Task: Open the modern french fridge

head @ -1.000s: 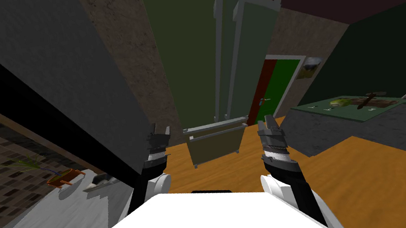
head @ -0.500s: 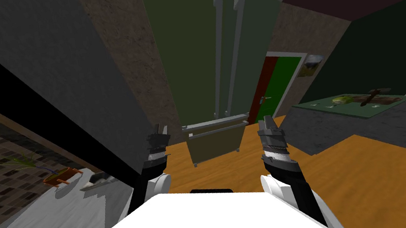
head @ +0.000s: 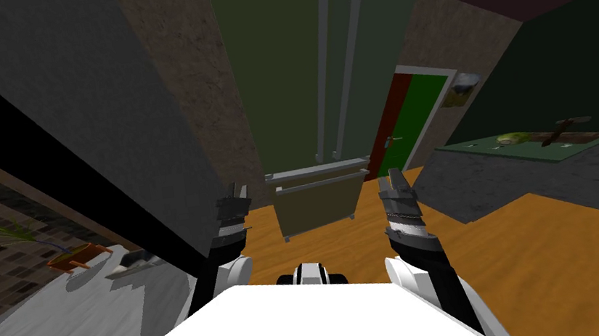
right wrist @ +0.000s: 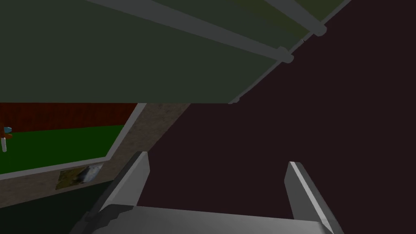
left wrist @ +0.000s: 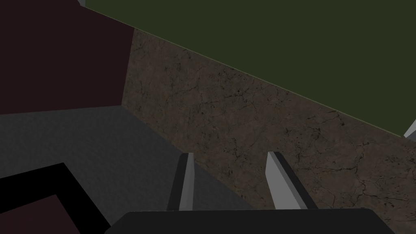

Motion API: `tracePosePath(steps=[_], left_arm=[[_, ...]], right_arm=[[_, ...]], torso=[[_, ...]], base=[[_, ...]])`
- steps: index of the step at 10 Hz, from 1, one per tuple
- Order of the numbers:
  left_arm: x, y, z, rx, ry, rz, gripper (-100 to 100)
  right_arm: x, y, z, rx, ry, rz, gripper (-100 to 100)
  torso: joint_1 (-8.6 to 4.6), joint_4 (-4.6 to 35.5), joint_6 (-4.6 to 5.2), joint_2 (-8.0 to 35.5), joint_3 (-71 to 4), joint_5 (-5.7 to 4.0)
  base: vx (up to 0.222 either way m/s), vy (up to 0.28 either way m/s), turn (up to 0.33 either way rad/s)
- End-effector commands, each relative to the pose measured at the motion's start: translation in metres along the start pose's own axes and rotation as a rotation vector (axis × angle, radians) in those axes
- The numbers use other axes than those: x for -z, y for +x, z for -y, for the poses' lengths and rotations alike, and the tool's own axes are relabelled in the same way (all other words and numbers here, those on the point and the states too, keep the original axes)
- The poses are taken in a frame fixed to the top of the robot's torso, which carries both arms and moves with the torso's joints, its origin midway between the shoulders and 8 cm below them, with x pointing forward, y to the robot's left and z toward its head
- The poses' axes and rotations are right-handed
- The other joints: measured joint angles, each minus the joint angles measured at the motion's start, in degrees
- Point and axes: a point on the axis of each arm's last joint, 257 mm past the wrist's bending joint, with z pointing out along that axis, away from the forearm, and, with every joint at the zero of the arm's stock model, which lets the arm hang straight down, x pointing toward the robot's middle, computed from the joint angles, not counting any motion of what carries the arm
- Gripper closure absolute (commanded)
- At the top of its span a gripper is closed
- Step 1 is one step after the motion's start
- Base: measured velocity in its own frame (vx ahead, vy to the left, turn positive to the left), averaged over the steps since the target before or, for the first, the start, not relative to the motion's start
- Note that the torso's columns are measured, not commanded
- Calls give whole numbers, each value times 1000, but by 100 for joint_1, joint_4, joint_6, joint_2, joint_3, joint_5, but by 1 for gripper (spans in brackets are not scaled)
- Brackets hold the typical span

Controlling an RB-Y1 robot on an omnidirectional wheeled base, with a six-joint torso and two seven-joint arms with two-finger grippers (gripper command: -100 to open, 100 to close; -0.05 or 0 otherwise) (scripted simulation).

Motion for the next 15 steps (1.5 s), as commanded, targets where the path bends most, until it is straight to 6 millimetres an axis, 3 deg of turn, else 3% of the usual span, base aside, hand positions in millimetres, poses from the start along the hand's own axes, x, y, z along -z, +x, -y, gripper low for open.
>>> tracePosePath(steps=[1, 5, 10, 15], left_arm=[[0, 0, 0, 0, 0, 0, 0], [0, 0, 0, 0, 0, 0, 0], [0, 0, 0, 0, 0, 0, 0], [0, 0, 0, 0, 0, 0, 0]], right_arm=[[-3, 24, -2, 78, -37, -97, -100], [-13, 72, -5, 248, -120, -223, -100], [-18, 104, -7, 383, -183, -287, -100], [-27, 153, -13, 570, -294, -352, -100]], torso=[[1, 55, 1, 52, -113, 0], [2, 79, 0, 73, -144, 0], [-1, 79, 0, 74, -143, -1], [2, 80, 0, 76, -142, 0]], base=[[20, -3, -44], [40, -11, -79], [31, -7, -49], [33, -6, -75]])
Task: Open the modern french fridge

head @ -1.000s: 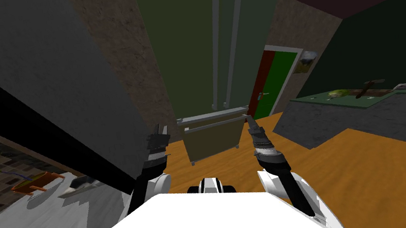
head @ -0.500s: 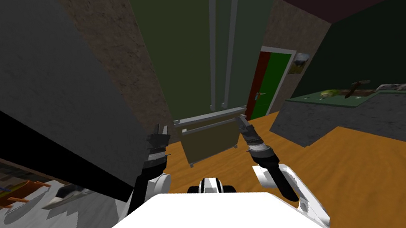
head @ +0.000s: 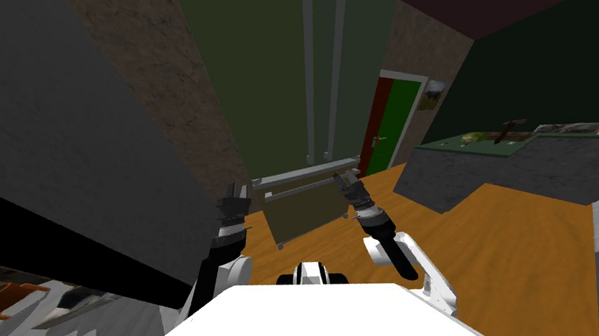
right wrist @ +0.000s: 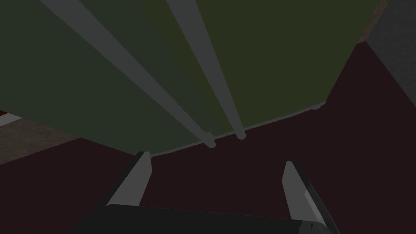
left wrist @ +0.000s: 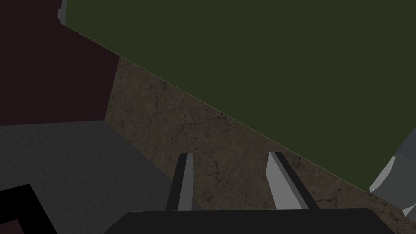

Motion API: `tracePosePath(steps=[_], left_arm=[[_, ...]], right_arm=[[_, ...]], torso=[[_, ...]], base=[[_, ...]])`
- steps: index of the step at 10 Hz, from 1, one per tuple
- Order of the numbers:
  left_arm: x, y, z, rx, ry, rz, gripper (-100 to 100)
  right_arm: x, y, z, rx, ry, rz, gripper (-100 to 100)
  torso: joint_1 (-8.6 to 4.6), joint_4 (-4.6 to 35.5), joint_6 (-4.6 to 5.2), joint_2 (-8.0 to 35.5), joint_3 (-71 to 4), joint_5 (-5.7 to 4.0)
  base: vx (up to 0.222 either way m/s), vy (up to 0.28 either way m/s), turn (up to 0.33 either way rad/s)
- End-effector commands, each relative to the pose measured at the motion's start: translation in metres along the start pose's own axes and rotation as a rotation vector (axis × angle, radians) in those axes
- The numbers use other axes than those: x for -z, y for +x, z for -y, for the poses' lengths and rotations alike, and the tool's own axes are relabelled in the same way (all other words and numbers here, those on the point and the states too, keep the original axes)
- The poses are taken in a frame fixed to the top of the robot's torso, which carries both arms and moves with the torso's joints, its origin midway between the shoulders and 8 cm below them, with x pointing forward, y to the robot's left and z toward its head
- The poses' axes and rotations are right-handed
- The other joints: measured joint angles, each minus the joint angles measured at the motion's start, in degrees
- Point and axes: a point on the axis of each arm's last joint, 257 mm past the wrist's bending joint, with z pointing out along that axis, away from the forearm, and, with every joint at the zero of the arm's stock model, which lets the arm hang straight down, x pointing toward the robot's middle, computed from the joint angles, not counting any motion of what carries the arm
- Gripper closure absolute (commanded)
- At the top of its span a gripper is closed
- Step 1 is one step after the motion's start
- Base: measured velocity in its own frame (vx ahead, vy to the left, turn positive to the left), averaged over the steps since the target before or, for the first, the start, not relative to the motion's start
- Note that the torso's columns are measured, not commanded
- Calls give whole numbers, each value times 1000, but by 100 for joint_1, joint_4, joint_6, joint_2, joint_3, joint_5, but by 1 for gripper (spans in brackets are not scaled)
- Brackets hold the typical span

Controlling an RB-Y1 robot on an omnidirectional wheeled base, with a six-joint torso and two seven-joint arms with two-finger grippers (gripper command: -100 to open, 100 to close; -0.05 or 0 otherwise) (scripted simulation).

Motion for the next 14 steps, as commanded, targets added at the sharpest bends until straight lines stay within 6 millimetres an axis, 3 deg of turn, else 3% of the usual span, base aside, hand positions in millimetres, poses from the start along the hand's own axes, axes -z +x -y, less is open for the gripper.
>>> tracePosePath(steps=[1, 14], left_arm=[[0, 0, 0, 0, 0, 0, 0], [0, 0, 0, 0, 0, 0, 0]], right_arm=[[-10, 16, -11, 91, -41, -28, -100], [-72, 109, -91, 653, -345, -102, -100]], torso=[[2, 0, 0, -3, -1, 1], [-2, 1, -1, 3, 2, 0]], base=[[37, -1, -54], [40, -6, -93]])
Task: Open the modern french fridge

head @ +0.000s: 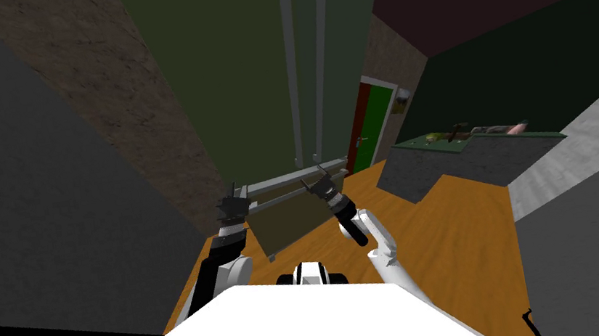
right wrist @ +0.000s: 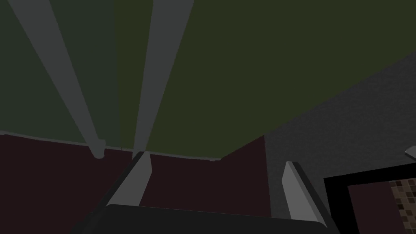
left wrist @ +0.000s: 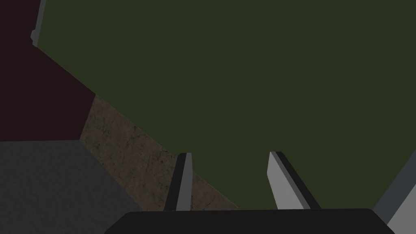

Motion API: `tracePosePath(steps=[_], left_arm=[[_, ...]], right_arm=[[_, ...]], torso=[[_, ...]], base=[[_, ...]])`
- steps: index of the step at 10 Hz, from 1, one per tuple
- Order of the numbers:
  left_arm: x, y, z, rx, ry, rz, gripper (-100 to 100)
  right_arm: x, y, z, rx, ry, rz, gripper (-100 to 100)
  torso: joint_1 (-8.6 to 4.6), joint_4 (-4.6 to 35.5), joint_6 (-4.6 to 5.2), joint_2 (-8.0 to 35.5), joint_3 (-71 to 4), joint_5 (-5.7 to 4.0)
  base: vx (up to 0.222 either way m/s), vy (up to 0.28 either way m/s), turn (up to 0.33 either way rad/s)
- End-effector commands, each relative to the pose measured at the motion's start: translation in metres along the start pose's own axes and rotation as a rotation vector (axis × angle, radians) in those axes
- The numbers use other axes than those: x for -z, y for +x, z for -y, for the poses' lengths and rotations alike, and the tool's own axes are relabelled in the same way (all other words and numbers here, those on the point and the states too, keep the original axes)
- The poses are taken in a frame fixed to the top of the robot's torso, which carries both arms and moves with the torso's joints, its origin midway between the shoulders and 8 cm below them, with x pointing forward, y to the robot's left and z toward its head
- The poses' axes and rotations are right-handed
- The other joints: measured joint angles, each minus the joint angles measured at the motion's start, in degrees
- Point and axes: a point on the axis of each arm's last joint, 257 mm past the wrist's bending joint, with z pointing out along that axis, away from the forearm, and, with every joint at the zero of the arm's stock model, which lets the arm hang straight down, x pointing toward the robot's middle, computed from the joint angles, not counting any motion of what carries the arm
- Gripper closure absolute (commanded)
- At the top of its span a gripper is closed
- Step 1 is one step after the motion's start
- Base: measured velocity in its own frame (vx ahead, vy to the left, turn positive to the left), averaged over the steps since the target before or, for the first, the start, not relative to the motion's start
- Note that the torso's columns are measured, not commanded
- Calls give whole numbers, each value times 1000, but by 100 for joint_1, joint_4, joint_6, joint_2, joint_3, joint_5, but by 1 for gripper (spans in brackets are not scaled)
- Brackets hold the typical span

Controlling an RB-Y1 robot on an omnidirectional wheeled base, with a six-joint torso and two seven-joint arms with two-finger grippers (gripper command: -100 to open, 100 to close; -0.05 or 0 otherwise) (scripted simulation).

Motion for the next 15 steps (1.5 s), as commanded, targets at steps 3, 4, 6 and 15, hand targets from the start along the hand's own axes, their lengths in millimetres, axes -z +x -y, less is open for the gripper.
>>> tracePosePath(steps=[3, 4, 6, 15], left_arm=[[0, 0, 0, 0, 0, 0, 0], [0, 0, 0, 0, 0, 0, 0], [0, 0, 0, 0, 0, 0, 0], [0, 0, 0, 0, 0, 0, 0]], right_arm=[[-28, 10, -32, 192, -98, -2, -100], [-29, 11, -33, 214, -104, -5, -100], [-42, 15, -49, 307, -150, 0, -100], [-93, 38, -126, 737, -361, 53, -100]], torso=[[4, 1, 0, 4, 2, 1], [2, 0, 2, -1, 0, 1], [-1, -2, 1, -9, -5, 0], [1, -1, -1, -2, -1, 0]], base=[[27, -3, -67], [31, -3, -90], [39, -8, -106], [37, -7, -124]])
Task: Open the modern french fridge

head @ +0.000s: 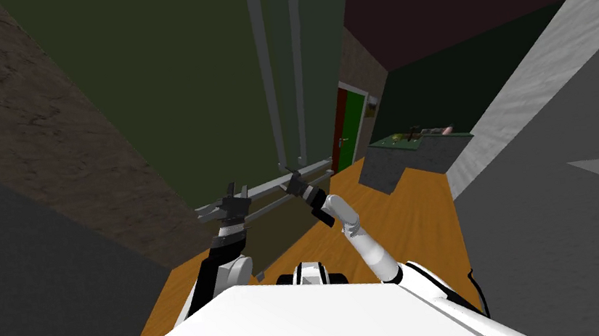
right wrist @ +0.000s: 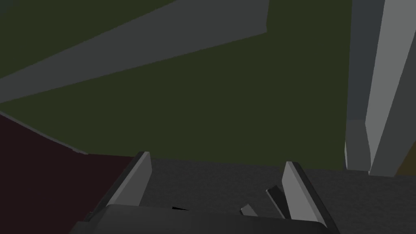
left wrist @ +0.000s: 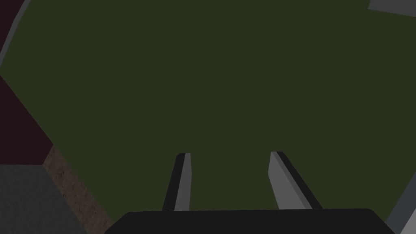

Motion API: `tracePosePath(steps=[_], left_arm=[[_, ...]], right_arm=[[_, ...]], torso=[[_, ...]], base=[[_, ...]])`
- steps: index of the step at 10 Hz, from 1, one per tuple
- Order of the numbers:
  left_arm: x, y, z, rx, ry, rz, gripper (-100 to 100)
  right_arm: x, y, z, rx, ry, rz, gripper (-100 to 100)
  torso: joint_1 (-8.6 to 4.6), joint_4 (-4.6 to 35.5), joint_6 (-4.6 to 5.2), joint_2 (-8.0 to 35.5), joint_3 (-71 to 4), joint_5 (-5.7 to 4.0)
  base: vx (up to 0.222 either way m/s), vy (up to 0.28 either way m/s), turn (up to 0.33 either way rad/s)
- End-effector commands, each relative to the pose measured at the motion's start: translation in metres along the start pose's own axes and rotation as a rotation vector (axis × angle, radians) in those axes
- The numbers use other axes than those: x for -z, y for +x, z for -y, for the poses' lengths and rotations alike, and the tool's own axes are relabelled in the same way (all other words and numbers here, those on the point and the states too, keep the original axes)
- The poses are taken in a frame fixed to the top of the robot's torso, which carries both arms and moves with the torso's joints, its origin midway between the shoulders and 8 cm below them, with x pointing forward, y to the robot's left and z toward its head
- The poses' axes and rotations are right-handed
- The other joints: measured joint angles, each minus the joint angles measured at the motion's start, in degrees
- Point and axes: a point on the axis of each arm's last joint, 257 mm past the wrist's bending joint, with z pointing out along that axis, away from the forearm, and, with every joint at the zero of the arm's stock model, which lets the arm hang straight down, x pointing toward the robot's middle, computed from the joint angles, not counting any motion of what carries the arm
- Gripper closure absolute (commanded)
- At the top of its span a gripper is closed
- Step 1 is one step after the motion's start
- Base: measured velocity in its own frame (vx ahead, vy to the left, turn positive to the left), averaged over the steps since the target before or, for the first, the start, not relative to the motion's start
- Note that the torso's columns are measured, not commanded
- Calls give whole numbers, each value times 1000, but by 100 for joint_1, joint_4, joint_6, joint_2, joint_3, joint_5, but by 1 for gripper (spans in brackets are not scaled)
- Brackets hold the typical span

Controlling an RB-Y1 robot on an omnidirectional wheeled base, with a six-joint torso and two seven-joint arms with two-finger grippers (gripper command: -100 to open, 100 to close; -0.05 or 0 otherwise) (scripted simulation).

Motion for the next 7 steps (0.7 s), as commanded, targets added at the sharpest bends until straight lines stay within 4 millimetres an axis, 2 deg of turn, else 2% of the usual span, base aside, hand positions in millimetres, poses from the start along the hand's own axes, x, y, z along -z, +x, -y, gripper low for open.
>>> tracePosePath(steps=[1, 2, 3, 4, 7], left_arm=[[0, 0, 0, 0, 0, 0, 0], [0, 0, 0, 0, 0, 0, 0], [0, 0, 0, 0, 0, 0, 0], [0, 0, 0, 0, 0, 0, 0], [0, 0, 0, 0, 0, 0, 0]], right_arm=[[-19, -6, -12, 118, -45, 20, -100], [-30, -10, -23, 183, -75, 34, -100], [-32, -11, -22, 209, -78, 37, -100], [-44, -16, -32, 284, -106, 56, -100], [-57, -21, -41, 387, -137, 75, -100]], torso=[[1, 0, 2, -2, -1, 1], [0, 1, 1, 1, 0, 1], [0, 0, 3, -2, -1, 0], [2, 0, 0, 1, 1, 1], [-2, 0, 3, -1, -1, 0]], base=[[31, -4, -84], [38, -5, -170], [29, -2, -80], [32, -8, -162], [30, -6, -110]])
